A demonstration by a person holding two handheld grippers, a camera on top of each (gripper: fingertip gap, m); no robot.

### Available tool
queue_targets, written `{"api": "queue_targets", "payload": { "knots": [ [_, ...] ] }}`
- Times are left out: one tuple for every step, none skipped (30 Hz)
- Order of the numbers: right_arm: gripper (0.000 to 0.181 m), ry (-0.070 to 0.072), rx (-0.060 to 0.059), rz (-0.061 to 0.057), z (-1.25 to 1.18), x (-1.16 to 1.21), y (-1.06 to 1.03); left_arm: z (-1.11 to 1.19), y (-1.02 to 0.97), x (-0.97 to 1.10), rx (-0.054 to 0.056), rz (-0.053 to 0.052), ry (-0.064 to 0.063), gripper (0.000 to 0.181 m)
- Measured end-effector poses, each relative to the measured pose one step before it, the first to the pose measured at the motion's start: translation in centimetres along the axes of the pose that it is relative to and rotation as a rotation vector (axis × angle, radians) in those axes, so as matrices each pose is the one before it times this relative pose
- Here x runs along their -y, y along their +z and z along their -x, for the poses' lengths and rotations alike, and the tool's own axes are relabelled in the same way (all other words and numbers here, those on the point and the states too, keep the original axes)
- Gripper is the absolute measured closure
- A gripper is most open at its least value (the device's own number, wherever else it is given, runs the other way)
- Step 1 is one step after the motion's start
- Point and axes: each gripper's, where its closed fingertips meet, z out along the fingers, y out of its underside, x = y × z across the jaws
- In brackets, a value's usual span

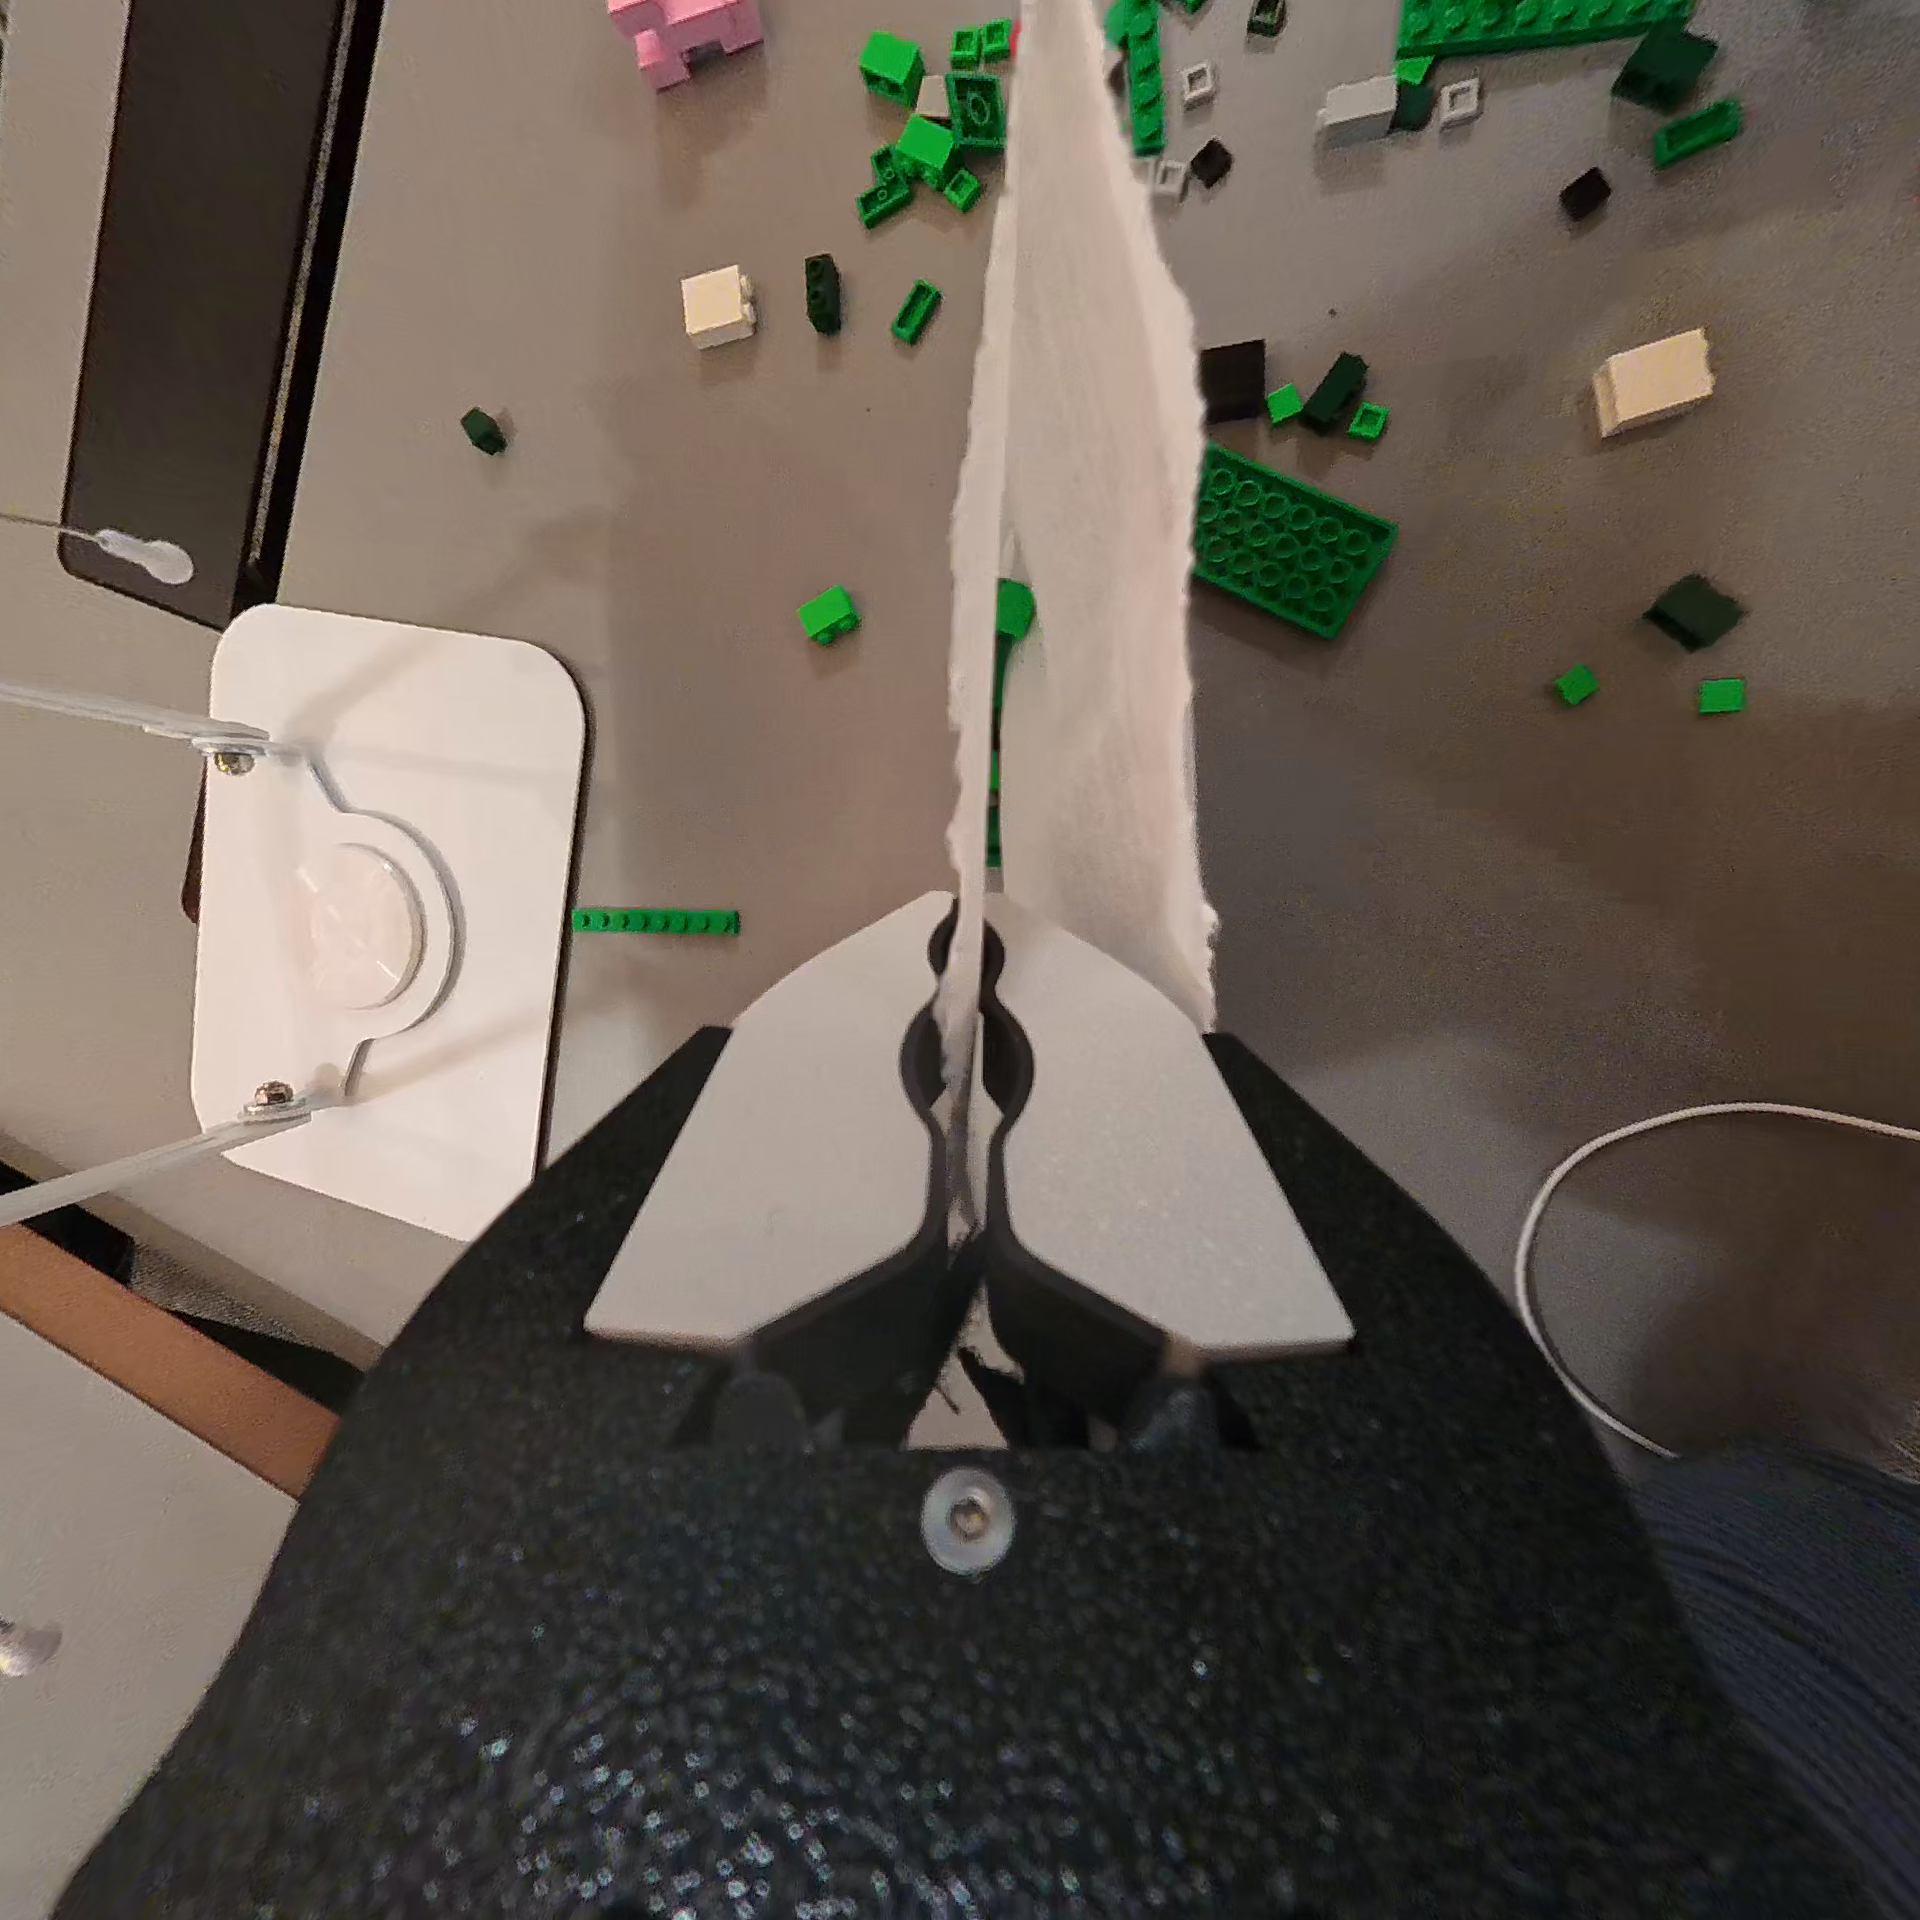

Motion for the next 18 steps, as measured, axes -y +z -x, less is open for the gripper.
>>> {"api": "queue_targets", "payload": {
  "knots": [
    [0.155,0.0375,0.0263,0.0094,-0.127,-0.678,0.092,0.098,0.023,-0.105,0.0013,0.0014,-0.0047,0.181],
    [0.153,0.0302,0.0161,0.0004,-0.195,-0.433,0.132,0.092,0.018,-0.048,0.0009,-0.0006,-0.0048,0.181],
    [0.152,0.0264,0.0122,-0.0094,-0.196,-0.23,0.167,0.08,0.015,-0.04,0.001,-0.0003,-0.0031,0.181],
    [0.151,0.0261,0.0163,-0.0132,-0.109,-0.162,0.199,0.029,0.015,-0.028,0.0006,0.0,-0.0006,0.181],
    [0.151,0.0249,0.0146,-0.0106,-0.082,-0.22,0.198,0.015,0.02,-0.008,0.0004,0.0002,0.0009,0.181],
    [0.151,0.0118,0.0108,0.0052,-0.068,-0.392,0.146,0.033,0.005,-0.011,0.002,0.0005,0.0013,0.181],
    [0.15,-0.0047,-0.0035,0.0185,-0.183,-0.513,0.097,0.04,0.005,0.006,0.0021,0.0012,0.0004,0.181],
    [0.149,-0.0091,-0.0185,0.0207,-0.342,-0.487,0.045,0.039,0.02,-0.014,0.0021,0.0017,-0.0008,0.181],
    [0.147,-0.0038,-0.0151,0.0194,-0.27,-0.41,0.004,0.016,0.025,-0.002,0.0004,0.0015,-0.0003,0.181],
    [0.145,0.0016,-0.0066,0.0135,-0.139,-0.242,-0.01,0.012,0.029,-0.014,0.0001,0.0012,0.0007,0.181],
    [0.144,0.0015,-0.0008,0.0057,-0.05,-0.099,-0.071,0.033,0.021,-0.019,0.0005,0.0002,-0.0004,0.181],
    [0.144,-0.002,0.0007,0.0008,-0.018,-0.019,-0.123,0.013,0.009,-0.024,-0.0007,0.0002,-0.0019,0.181],
    [0.145,-0.0051,-0.0046,-0.0027,-0.1,0.01,-0.157,0.011,0.006,-0.032,-0.0013,0.0001,-0.0017,0.181],
    [0.147,-0.0076,-0.0066,-0.003,-0.155,-0.015,-0.197,0.011,0.007,-0.019,-0.0004,-0.0006,-0.0004,0.181],
    [0.149,-0.0095,-0.0025,-0.0031,-0.13,-0.053,-0.216,-0.017,-0.009,0.006,-0.0013,-0.001,0.0002,0.181],
    [0.157,-0.012,0.0032,-0.0023,-0.064,-0.131,-0.253,-0.03,-0.008,0.013,-0.0019,-0.0011,0.0013,0.181],
    [0.162,-0.012,0.0005,-0.0046,-0.108,-0.14,-0.257,-0.026,0.002,0.012,-0.0016,-0.0014,0.0016,0.181],
    [0.165,-0.008,-0.0048,-0.003,-0.196,-0.168,-0.253,-0.022,-0.001,0.021,-0.002,-0.0006,0.0007,0.181]
  ]
}}
